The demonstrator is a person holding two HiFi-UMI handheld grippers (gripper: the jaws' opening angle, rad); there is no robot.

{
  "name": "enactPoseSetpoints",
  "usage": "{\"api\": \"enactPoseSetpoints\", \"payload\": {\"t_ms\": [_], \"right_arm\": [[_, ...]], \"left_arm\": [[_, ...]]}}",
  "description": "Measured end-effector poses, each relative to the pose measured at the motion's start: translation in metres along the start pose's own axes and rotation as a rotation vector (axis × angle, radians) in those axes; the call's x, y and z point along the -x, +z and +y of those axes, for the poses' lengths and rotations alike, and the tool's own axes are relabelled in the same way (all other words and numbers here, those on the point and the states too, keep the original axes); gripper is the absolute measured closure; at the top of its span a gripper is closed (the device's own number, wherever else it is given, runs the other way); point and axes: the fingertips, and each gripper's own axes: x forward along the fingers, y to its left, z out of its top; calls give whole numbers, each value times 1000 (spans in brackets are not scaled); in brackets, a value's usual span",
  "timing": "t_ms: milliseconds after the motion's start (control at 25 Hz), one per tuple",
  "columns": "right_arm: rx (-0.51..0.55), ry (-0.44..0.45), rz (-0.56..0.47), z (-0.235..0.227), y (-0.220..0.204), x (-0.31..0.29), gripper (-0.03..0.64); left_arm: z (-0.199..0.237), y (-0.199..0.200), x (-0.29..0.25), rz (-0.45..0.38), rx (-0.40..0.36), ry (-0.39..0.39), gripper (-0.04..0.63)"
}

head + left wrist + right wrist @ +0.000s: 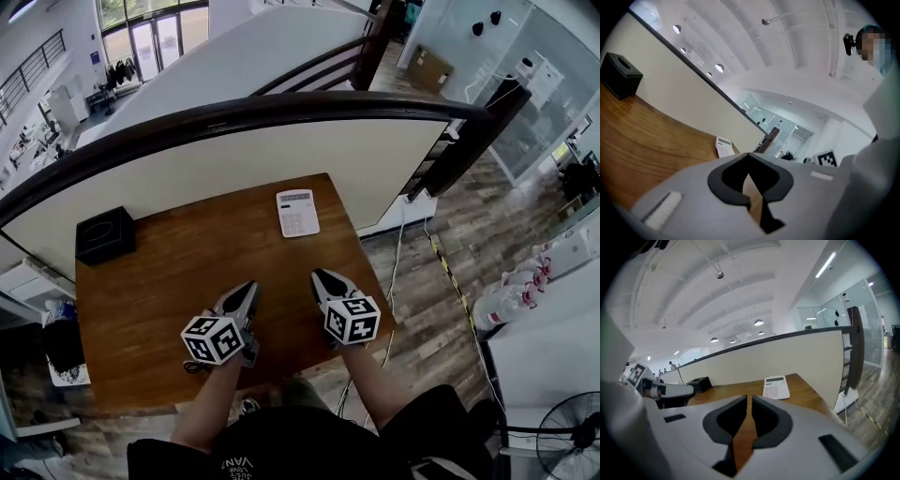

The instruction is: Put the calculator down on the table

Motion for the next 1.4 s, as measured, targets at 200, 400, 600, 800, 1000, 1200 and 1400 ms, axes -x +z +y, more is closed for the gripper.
{"api": "enactPoseSetpoints", "payload": {"t_ms": [200, 400, 600, 800, 1000, 1200, 1400], "right_arm": [[-12, -17, -15, 22, -13, 33, 583], [3, -34, -11, 43, -30, 61, 588], [-5, -53, -19, 61, -44, 84, 592], [-10, -63, -27, 81, -58, 101, 594], [-6, -74, -21, 101, -74, 114, 595], [-6, -80, -14, 117, -84, 123, 597], [-8, -95, -6, 125, -95, 129, 600]], "left_arm": [[-10, -14, 29, 28, -56, 6, 584], [-21, -32, 59, 72, -124, 3, 584], [-36, -47, 85, 110, -170, -40, 584], [-42, -62, 112, 133, -213, -43, 584], [-42, -72, 137, 147, -235, -25, 584], [-42, -78, 156, 155, -247, -20, 584], [-39, -84, 168, 155, -225, -22, 584]]}}
